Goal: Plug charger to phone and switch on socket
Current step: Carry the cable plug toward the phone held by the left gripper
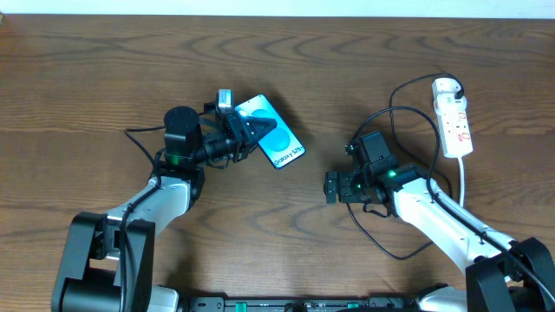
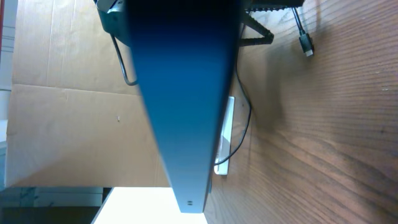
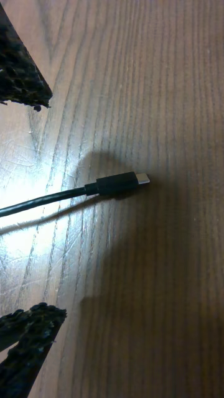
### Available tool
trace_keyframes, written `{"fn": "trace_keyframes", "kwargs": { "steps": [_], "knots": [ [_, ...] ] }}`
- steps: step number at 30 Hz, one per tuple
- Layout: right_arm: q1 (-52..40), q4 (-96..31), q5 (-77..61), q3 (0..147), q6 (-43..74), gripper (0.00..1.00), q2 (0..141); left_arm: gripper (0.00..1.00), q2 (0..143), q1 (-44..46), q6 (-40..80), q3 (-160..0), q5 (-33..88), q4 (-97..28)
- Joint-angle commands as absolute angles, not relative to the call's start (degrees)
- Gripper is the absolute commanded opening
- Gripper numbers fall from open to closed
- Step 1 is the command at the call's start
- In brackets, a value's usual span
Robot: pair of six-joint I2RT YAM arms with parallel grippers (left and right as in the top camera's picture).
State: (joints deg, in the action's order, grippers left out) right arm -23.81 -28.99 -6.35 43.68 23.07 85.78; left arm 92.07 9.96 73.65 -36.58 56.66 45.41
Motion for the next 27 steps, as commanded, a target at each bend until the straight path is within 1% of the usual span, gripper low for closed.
{"fn": "trace_keyframes", "kwargs": {
  "steps": [1,5,9,12,18,21,27],
  "knots": [
    [-24.1,-29.0,-5.9,43.6,23.3,0.99,85.9,0.07,91.5,9.6,73.1,-37.5,57.5,46.1],
    [-24.1,-28.6,-6.1,43.6,23.4,0.99,85.9,0.08,91.5,9.7,73.2,-37.5,57.6,46.1],
    [-24.1,-28.0,-10.0,43.6,24.5,0.99,85.9,0.08,91.5,9.6,76.1,-37.5,58.7,46.1],
    [-24.1,-27.9,-10.2,43.6,26.3,0.99,85.9,0.07,91.5,8.4,76.8,-37.5,61.1,46.1],
    [-24.1,-28.2,-10.2,43.6,26.3,0.99,86.0,0.07,91.5,7.6,77.0,-37.5,61.1,46.1],
    [-24.1,-30.5,-9.6,43.6,26.3,0.96,86.0,0.08,91.5,7.6,77.0,-37.5,61.0,46.1],
    [-24.6,-32.4,-9.3,43.5,26.1,0.95,86.5,0.07,91.5,6.6,77.0,-37.5,60.4,46.1]
  ]
}}
